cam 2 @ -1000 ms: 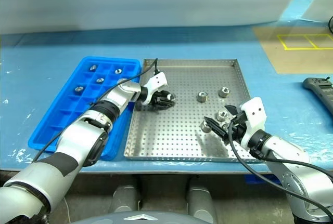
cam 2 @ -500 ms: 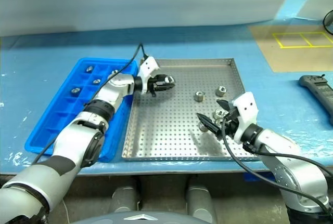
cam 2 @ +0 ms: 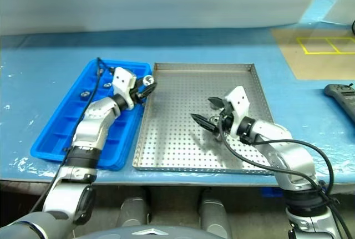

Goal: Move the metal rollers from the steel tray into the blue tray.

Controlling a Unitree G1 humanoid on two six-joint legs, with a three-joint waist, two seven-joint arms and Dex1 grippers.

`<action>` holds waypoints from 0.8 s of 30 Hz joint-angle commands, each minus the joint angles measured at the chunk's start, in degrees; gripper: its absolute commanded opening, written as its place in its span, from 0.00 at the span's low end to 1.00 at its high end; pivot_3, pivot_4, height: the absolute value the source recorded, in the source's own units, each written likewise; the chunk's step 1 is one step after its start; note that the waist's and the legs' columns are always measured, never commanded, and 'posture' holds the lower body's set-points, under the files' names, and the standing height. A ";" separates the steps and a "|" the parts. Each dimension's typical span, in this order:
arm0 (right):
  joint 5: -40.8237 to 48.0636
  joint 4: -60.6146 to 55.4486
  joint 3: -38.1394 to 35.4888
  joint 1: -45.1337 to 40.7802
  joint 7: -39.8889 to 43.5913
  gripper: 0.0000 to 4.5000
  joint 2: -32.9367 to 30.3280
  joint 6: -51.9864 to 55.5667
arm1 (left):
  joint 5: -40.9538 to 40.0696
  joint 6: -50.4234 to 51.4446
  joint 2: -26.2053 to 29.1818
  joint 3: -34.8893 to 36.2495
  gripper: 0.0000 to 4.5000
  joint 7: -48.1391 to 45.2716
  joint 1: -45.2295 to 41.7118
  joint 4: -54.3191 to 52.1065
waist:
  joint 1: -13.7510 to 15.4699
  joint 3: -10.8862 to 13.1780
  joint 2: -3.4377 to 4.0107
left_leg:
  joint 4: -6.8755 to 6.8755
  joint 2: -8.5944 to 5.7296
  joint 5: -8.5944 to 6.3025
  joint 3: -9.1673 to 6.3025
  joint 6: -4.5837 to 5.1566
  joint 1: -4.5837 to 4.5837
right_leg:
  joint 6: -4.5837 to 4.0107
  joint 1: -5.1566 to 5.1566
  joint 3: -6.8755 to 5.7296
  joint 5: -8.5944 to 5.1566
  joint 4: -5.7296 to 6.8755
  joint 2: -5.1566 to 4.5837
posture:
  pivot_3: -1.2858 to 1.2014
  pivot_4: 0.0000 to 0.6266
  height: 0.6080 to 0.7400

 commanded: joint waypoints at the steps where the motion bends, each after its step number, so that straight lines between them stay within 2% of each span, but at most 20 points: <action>1: -1.21 2.71 2.13 -3.75 3.39 1.00 0.78 -2.56 | -0.85 0.70 0.38 3.17 0.38 6.09 2.84 -8.77 | 0.30 0.00 0.00 | 0.00 -0.02 0.00 0.00 0.01 -0.06 | 0.00 -0.03 -0.01 0.00 -0.01 -0.01 | 0.52 0.24 1.00; 11: -3.56 10.03 5.58 -9.35 9.33 1.00 2.77 -5.12 | 2.60 6.37 -2.52 8.70 0.38 25.49 13.57 -21.65 | 2.56 0.00 0.00 | 0.02 0.01 0.00 -0.09 0.00 -0.29 | 0.00 -0.20 -0.10 0.00 0.00 -0.01 | 0.57 0.24 1.00; 24: -5.61 13.38 6.17 -11.58 12.76 1.00 3.88 -6.09 | 10.04 12.64 -8.09 12.50 0.38 46.54 18.40 -28.33 | 3.33 -0.01 -0.02 | 0.04 0.01 0.01 -0.12 -0.01 -0.43 | 0.01 -0.30 -0.11 0.00 0.00 -0.01 | 0.58 0.24 1.00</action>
